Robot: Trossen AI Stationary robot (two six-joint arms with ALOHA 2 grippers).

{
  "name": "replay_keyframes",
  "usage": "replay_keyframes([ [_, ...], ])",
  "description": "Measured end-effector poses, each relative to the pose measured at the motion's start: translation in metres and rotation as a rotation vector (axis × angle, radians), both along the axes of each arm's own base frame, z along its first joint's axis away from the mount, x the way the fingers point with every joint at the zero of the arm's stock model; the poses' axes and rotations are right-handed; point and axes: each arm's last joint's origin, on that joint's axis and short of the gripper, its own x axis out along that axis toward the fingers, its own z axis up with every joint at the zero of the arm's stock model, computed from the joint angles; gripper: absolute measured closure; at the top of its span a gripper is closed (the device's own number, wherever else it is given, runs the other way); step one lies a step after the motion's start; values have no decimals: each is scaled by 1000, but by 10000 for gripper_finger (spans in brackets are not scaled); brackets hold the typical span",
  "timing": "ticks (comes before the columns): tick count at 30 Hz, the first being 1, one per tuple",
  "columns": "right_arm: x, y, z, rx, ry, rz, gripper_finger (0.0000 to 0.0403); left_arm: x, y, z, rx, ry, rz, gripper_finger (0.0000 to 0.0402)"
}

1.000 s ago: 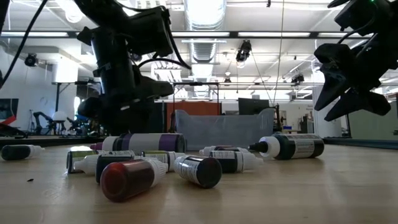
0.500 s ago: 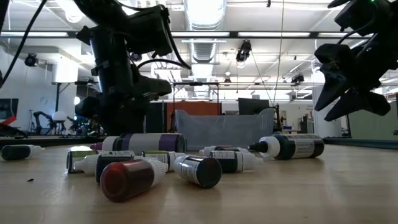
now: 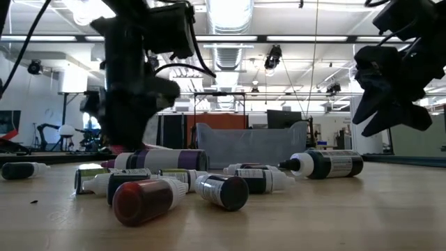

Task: Pick & Place food coloring
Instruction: Prepare the large pink food coloring bottle on the table

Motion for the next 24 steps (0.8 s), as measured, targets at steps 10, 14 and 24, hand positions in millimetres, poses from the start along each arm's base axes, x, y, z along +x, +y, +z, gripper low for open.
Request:
replay_keyframes([
  [10,19,3,-17,120,59,28,234,-17,0,77,-236,331,-239,307],
  [14,24,3,-30,201,145,8,234,-24,6,91,-399,383,-275,307],
  [24,44,7,-43,260,97,85,234,-29,8,43,-702,496,-264,307],
])
